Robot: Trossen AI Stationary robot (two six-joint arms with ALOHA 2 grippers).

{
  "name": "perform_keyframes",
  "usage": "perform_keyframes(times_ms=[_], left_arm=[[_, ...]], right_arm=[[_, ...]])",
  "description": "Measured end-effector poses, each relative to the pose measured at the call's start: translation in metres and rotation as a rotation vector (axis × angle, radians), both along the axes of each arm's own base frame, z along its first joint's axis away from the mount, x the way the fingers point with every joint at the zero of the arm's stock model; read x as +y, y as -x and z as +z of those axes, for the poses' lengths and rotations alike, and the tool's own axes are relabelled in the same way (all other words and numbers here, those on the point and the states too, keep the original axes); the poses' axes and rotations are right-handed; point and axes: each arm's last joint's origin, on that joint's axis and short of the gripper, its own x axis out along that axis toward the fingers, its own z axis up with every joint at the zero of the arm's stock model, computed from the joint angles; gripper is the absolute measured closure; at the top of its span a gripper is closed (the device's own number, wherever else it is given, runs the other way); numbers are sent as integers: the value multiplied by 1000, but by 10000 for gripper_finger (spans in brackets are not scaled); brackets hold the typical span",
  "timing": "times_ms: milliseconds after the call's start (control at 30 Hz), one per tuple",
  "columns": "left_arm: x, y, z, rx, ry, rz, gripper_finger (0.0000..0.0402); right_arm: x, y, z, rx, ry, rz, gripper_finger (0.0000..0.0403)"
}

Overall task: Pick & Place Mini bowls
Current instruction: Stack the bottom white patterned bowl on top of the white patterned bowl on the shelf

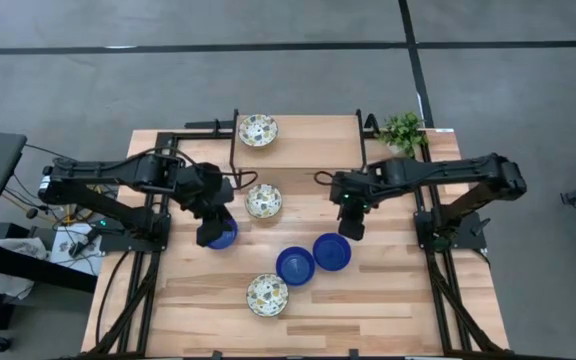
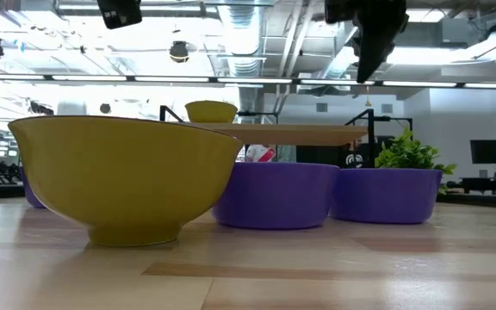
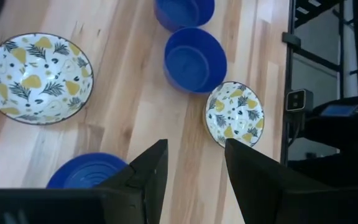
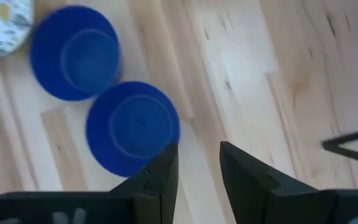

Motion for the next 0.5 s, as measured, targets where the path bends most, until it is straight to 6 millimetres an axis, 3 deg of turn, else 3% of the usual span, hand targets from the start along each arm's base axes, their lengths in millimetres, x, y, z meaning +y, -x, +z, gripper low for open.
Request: perform_keyframes(times_ms=[333,500], left_arm=[[-3,-2,-1,5,-31,6,244],[-3,-7,-4,-61,-118,35,244]], right_arm=[[3,-1,2,-29,-1,12,296],[4,-11,7,-146,-5,12,296]])
